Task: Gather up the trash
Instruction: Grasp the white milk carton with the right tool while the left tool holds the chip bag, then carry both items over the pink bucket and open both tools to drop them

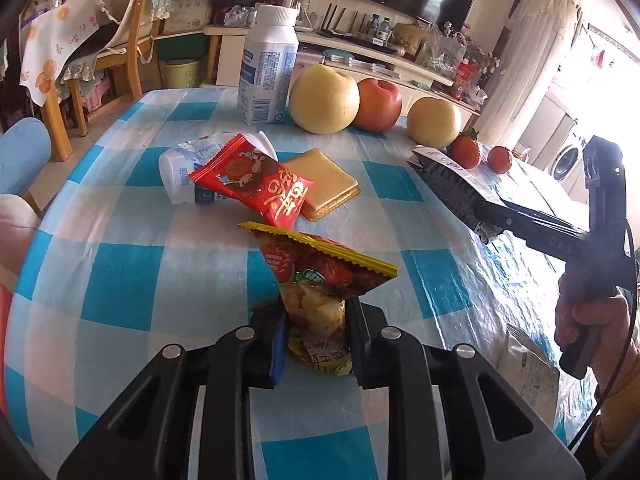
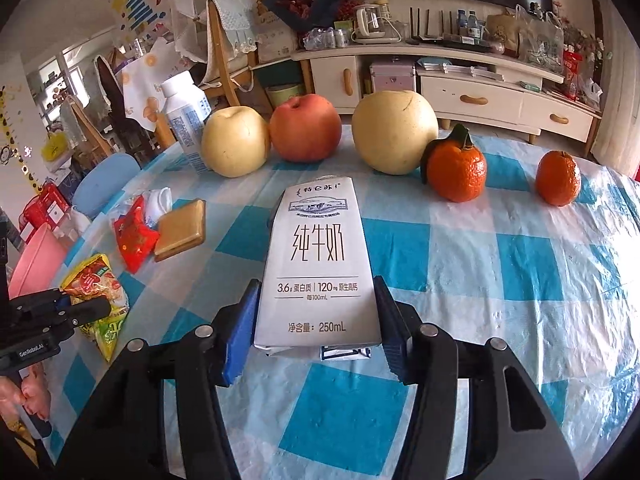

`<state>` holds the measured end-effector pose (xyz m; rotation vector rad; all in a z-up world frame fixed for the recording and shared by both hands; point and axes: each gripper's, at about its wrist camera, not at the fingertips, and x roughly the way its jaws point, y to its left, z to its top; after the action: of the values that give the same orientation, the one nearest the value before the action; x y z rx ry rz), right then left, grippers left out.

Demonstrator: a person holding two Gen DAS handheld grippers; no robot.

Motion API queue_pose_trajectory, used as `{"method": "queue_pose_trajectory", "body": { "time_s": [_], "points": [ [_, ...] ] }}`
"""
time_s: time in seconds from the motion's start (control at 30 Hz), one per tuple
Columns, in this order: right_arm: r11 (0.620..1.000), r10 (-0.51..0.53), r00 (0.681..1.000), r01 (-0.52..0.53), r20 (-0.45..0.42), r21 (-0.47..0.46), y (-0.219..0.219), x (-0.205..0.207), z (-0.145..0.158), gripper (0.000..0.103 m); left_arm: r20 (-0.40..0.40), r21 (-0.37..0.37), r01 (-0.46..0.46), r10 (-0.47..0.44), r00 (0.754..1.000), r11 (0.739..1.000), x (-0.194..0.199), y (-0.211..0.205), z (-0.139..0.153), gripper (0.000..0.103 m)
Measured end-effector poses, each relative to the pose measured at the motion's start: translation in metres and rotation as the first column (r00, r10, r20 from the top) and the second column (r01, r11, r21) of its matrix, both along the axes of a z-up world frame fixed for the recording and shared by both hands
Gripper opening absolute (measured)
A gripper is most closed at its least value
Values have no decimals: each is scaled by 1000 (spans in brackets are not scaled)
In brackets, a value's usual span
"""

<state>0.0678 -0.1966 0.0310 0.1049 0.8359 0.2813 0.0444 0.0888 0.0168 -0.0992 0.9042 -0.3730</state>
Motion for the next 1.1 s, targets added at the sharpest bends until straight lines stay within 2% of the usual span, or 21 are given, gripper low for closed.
{"method": "queue_pose_trajectory", "body": {
  "time_s": [0.17, 0.47, 0.87, 1.1],
  "points": [
    [999, 13, 1000, -13, 3, 51, 5, -16, 9, 56, 0, -27, -3, 3, 1000, 1000, -9, 10, 3, 25],
    [993, 28, 999, -31, 34, 111, 21, -45, 32, 56, 48, -77, -49, 52, 997, 996, -18, 42, 22, 25],
    [989, 106, 992, -112, 71, 99, 87, -79, 50, 56, 104, -109, -117, 128, 986, 987, -28, 88, 45, 25],
    [975, 183, 979, -192, 87, 111, 139, -96, 63, 56, 129, -136, -200, 217, 967, 970, -37, 128, 58, 25]
  ]
}}
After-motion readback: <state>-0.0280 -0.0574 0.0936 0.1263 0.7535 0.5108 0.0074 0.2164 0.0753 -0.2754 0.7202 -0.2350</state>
